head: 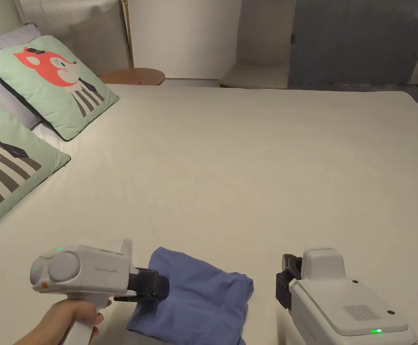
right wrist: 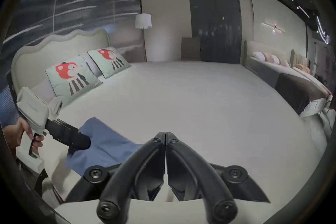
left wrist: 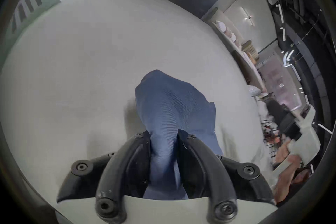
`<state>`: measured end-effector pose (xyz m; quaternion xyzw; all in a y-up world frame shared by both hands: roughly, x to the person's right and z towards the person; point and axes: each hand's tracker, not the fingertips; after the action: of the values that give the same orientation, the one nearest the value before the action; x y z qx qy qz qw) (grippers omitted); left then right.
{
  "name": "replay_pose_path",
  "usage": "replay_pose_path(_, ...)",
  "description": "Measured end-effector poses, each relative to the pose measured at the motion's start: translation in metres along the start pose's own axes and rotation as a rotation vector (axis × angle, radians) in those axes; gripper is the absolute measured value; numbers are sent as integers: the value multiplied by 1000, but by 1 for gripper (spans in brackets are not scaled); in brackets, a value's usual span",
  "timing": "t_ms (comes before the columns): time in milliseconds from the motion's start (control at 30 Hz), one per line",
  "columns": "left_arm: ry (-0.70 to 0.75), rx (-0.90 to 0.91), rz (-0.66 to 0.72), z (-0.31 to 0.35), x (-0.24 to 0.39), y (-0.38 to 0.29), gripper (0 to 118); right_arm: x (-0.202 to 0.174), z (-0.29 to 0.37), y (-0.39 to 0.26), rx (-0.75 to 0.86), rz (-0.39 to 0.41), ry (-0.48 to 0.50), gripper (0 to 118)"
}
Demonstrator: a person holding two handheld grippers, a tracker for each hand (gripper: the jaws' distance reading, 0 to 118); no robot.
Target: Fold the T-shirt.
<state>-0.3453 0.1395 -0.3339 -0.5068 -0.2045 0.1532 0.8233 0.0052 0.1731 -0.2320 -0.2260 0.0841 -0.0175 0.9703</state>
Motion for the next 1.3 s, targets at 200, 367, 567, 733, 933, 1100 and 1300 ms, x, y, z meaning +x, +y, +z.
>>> replay_pose_path(200,213,39,-10,60,-107,27,20,-36,-24,21,33,36,37,1)
replay_pose_path(367,373,72,35,101,-204,44,20,-64,-44,25,30,54,64,1)
replay_pose_path(567,486,84,92,129,-258,49,20,-85,-58,26,6,66,81,1)
replay_pose_path(733,485,102,90,126,-269,48,53,-89,-62,25,-11,85,83,1)
replay_pose_path(933,541,146,83,130,-253,53,108,-82,-47,31,8,84,81,1)
replay_pose_path(1100,524,218,90,148,-214,47,108,-66,-28,37,64,68,69,1)
replay_pose_path(1300,526,371,61,180,-130,36,108,-41,16,52,153,51,42,1)
